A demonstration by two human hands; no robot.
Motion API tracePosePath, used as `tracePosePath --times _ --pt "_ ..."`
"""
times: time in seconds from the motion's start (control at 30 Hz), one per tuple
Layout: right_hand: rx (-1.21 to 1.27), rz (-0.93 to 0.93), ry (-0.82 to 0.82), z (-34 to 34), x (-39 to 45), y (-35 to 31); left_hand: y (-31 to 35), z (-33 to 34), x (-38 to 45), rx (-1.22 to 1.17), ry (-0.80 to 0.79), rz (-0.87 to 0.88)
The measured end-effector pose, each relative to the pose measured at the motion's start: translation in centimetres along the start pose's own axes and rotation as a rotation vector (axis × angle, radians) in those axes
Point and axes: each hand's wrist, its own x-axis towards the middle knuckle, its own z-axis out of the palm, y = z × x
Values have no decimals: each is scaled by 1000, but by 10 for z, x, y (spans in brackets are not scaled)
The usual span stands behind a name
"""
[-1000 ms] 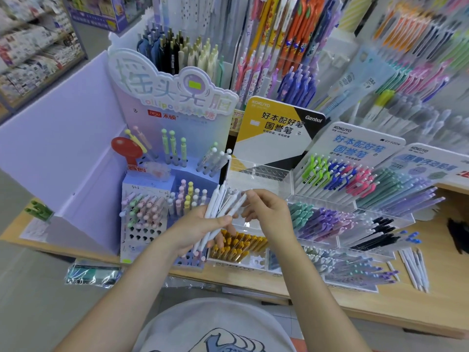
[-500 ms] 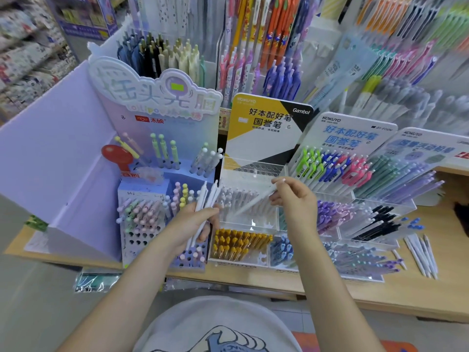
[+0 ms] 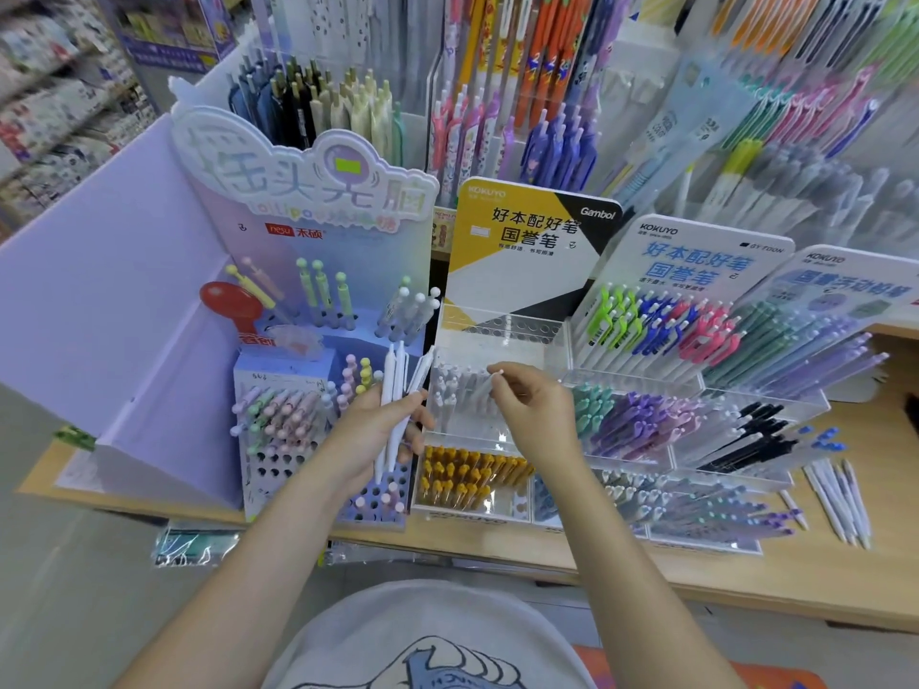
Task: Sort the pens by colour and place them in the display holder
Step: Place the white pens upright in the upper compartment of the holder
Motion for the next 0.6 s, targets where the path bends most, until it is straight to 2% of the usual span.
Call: tracePosePath --times 0.13,0.3,0.47,0.53,0.6 --pt "-40 -10 -39 4 2 3 -1 -1 1 20 -20 28" --pt "28 37 -39 11 10 1 -2 0 0 8 -41 20" --pt "-107 38 -187 19 12 4 -2 0 -1 33 -56 18" --pt "-110 33 -178 15 10 0 -1 1 -3 47 -62 19" --pt "-14 53 -144 8 7 -9 1 1 -3 73 -82 27"
